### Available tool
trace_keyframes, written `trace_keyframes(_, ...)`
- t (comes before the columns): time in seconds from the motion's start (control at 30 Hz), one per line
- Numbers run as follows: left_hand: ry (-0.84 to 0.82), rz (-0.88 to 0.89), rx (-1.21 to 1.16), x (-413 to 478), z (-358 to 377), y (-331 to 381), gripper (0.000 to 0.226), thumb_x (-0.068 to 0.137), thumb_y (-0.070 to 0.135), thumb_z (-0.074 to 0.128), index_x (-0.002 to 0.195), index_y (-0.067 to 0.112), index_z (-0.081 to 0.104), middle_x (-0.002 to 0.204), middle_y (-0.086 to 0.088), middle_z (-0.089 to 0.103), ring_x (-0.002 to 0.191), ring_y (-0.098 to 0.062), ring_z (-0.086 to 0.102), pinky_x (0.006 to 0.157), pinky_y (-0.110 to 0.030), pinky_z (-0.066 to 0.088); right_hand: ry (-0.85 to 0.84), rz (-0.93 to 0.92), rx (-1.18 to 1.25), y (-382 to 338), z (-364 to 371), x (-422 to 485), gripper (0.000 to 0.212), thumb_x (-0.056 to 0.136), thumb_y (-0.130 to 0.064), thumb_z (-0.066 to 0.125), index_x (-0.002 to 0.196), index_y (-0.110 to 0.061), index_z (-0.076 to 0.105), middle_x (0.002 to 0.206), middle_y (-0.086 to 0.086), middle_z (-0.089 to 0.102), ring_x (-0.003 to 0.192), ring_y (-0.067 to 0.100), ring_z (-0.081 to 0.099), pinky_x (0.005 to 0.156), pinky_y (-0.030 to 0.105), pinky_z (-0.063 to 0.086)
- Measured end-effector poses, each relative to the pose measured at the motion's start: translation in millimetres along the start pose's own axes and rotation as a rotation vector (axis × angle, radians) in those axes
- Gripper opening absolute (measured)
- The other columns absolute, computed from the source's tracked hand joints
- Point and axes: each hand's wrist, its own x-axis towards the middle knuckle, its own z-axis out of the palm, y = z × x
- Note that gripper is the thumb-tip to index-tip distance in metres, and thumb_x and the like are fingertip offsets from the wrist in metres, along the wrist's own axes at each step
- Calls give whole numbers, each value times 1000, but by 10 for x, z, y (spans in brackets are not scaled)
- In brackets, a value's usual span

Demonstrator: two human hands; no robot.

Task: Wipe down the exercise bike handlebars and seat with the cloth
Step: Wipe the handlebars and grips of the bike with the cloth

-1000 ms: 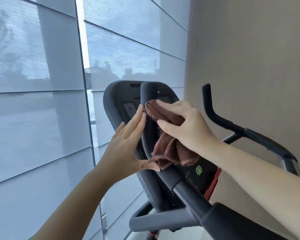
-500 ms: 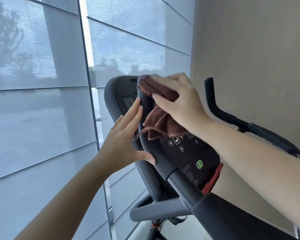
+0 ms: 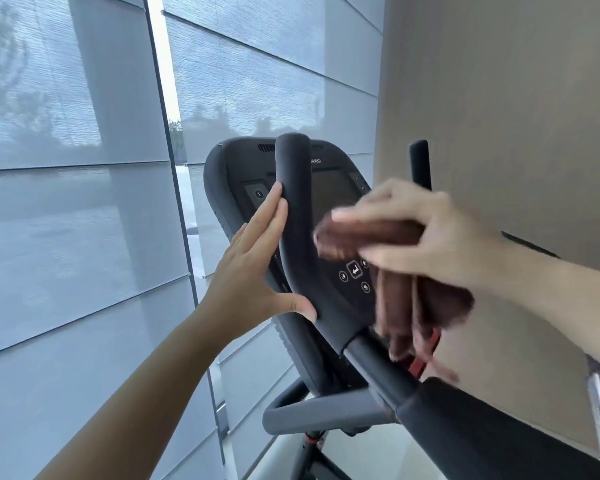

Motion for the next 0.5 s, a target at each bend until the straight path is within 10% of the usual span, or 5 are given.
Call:
trace_keyframes(0.17,28,23,-39,-21,27,-29,122,46,54,73,141,4,14,150,4,5,138,-4,7,111,-41,21,415,-52,-34,-28,312,623,46,80,-7,67,122,-21,57,108,7,48,96,-6,46,92,1,28)
trace_keyframes(0.5,112,88,-173,-100,151,-144,109,61,66,58,140,3,19,150,-5,14,139,-12,14,111,-37,23,-315,117,-215,-139,189,-245,42,65,-29,69,99,-53,65,98,-14,55,93,0,59,82,8,40)
